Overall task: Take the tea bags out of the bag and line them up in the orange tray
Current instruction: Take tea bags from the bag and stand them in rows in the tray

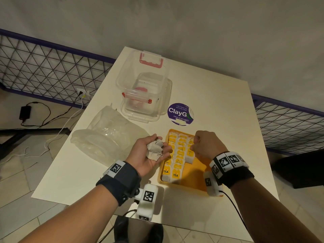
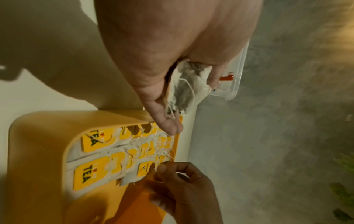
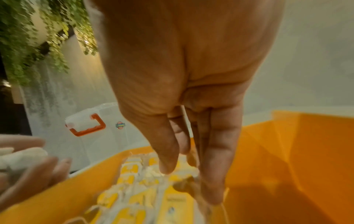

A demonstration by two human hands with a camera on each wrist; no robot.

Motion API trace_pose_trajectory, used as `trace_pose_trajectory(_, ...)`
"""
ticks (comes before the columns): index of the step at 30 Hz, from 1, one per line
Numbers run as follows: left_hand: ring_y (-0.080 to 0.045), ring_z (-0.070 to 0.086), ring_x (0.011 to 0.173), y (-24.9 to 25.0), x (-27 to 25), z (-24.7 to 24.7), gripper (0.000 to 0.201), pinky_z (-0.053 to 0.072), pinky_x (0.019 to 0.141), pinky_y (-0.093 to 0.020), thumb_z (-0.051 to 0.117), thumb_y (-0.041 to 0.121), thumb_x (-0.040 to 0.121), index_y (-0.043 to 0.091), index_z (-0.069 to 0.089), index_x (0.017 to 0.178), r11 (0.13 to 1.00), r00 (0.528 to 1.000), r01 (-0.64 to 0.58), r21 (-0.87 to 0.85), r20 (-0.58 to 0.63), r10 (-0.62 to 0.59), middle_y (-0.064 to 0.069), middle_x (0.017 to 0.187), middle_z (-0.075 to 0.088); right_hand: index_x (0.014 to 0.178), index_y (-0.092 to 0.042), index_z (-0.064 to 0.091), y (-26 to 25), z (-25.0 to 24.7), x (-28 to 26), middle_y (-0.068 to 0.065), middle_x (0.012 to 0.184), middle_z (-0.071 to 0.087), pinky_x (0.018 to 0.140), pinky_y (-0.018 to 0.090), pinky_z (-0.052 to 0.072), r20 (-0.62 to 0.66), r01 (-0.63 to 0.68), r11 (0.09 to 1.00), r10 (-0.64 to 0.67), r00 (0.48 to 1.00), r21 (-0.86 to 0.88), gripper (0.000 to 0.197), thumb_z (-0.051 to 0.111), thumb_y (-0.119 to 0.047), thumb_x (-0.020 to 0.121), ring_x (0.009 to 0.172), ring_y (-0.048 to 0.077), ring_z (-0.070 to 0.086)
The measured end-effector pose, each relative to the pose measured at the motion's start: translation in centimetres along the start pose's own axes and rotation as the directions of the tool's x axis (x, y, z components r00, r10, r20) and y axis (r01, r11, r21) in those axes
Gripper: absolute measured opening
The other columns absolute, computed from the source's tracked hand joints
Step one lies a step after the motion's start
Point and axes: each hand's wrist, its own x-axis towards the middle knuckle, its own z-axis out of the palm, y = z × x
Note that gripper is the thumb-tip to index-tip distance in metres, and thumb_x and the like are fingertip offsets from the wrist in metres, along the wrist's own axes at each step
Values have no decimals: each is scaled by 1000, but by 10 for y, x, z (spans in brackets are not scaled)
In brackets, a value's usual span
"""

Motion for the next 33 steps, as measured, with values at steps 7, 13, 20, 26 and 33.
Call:
trace_pose_trajectory(7, -30, 66, 76, -3, -2, 4, 30, 61, 69, -46, 44, 36, 99, 9, 57, 100, 995, 1000, 12, -101, 8, -11, -17, 86, 63, 102, -25, 71, -46, 2, -37, -7, 99, 61, 76, 27, 47, 91, 568, 823, -566, 820, -2, 17, 70, -34, 87, 86, 9, 53)
trace_pose_trajectory(13, -27, 62, 81, -4, -2, 2, 39, 54, 70, -40, 36, 40, 102, 10, 49, 124, 993, 1000, 11, -115, 22, -8, -14, 93, 63, 118, -27, 68, -53, 28, -40, -7, 109, 53, 77, 39, 53, 58, 624, 780, -621, 781, -47, 31, 65, -28, 87, 92, 16, 60)
trace_pose_trajectory(20, -26, 60, 89, -4, -6, 1, 38, 48, 94, -43, 52, 40, 93, 10, 56, 117, 998, 1000, 2, -64, 15, -1, -13, 97, 64, 106, -21, 74, -53, 32, -42, -3, 97, 58, 70, 40, 54, -106, 685, 728, -680, 725, 15, 23, 61, -27, 89, 83, 16, 60)
trace_pose_trajectory(26, -33, 67, 98, -1, -4, 0, 33, 52, 92, -48, 55, 32, 94, 14, 59, 121, 999, 998, -48, -14, 48, 49, -21, 117, 67, 111, -20, 71, -55, 11, -41, -3, 98, 69, 76, 18, 49, -157, 581, 781, -560, 814, 228, 23, 66, -13, 89, 81, 5, 58)
trace_pose_trajectory(33, -27, 72, 78, -3, -9, 4, 23, 59, 68, -35, 56, 27, 92, 15, 71, 103, 998, 995, -66, -15, 78, 67, -13, 96, 72, 99, -20, 70, -51, -7, -35, -2, 89, 69, 75, 30, 57, -146, 415, 837, -389, 910, 358, 15, 71, -11, 87, 73, 10, 69)
